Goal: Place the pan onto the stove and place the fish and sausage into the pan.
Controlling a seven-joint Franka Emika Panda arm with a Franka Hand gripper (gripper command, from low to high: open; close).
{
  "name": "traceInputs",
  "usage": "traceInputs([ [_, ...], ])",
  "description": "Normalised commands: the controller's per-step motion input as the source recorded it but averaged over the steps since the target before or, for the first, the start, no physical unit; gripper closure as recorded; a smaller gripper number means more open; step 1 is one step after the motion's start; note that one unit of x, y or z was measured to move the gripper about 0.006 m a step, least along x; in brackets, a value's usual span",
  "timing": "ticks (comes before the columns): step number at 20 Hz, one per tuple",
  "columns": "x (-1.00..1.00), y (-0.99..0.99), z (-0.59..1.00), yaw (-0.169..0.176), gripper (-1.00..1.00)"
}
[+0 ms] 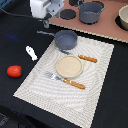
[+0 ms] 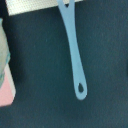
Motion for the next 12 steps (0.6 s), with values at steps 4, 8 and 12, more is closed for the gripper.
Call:
traceInputs([
  [4,0.58,-0.2,-0.15,-0.088,-1.0],
  [8,0.48,-0.06,-0.22,-0.113,-1.0],
  [12,0.35,0.0,-0.24,-0.093,-1.0],
])
